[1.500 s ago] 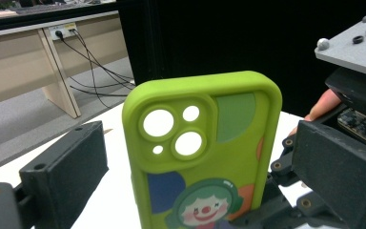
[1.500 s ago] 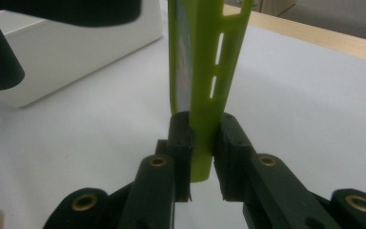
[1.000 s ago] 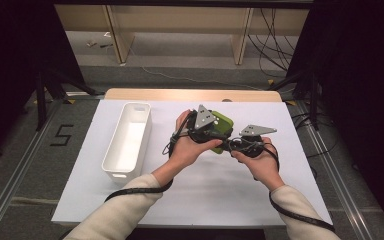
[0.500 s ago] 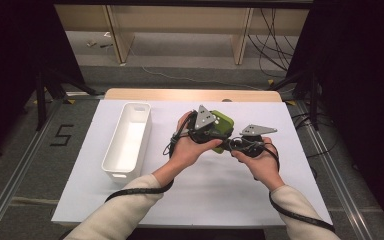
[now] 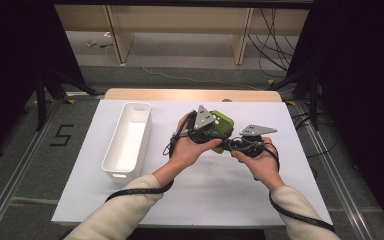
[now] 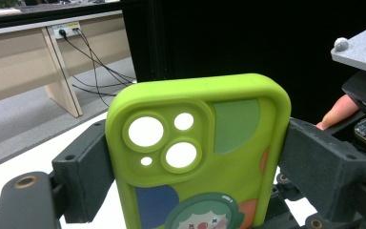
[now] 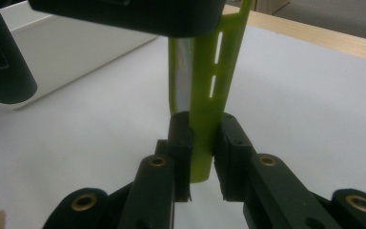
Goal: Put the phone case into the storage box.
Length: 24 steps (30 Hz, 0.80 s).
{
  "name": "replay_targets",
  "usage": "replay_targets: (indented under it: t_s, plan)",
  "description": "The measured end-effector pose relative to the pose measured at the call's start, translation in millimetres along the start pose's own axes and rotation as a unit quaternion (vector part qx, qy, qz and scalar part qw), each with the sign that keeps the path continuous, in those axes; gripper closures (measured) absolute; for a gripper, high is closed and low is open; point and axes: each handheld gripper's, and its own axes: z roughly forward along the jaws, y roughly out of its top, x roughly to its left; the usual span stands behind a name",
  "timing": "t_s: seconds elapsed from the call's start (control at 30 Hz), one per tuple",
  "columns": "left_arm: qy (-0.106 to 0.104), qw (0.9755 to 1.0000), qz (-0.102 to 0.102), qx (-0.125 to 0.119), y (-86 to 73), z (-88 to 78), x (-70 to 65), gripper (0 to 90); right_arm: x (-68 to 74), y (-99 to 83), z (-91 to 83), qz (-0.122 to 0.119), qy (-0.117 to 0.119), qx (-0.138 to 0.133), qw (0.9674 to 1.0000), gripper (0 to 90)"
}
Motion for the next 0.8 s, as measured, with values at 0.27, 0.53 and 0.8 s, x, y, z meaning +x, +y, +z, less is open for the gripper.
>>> replay_targets:
  t_s: [0.27,0.53,0.8]
  plan:
    - [-0.006,1.0,-0.002,-0.002,-0.5,-1.3,2.2,16.3,0.7,-0.3,0.2,-0.005,-0.004,-0.001,1.0,78.2]
    - [-0.012,0.9999,-0.006,-0.005,-0.8,-2.6,3.6,16.5,0.7,-0.6,-0.3,-0.005,-0.003,-0.005,1.0,77.1]
    - [-0.011,0.9999,-0.005,-0.007,0.7,-5.0,5.3,16.6,-0.6,-1.4,-1.2,-0.004,-0.004,-0.005,1.0,66.3]
